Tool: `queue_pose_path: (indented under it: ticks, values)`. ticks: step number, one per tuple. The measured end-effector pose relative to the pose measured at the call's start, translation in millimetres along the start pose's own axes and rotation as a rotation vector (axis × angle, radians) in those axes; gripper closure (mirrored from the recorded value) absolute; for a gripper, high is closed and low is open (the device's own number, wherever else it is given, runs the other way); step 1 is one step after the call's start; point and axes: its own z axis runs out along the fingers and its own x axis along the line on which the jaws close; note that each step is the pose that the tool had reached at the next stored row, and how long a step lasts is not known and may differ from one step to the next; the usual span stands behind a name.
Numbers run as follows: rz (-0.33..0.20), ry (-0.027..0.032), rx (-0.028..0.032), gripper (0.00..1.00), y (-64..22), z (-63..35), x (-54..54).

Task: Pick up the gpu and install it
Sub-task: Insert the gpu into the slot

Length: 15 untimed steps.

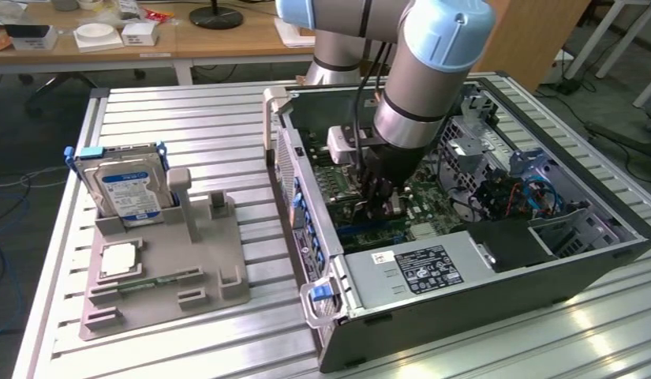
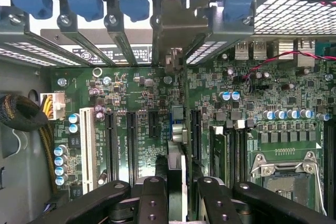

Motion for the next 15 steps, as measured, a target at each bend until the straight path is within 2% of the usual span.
queue_pose_path:
  ticks: [6,9,11,15]
  values:
    - [0.000,-0.0007,0.0005,0.73,0.2,2.2,0.1]
    - [0.000,-0.0031,0.0016,0.73,0.2,-0.3,-0.3]
    - [0.000,-0.0009,0.0007,0.73,0.4,-2.9,-0.2]
    - [0.000,-0.0014,0.0005,0.73,0.5,-5.3,-0.5]
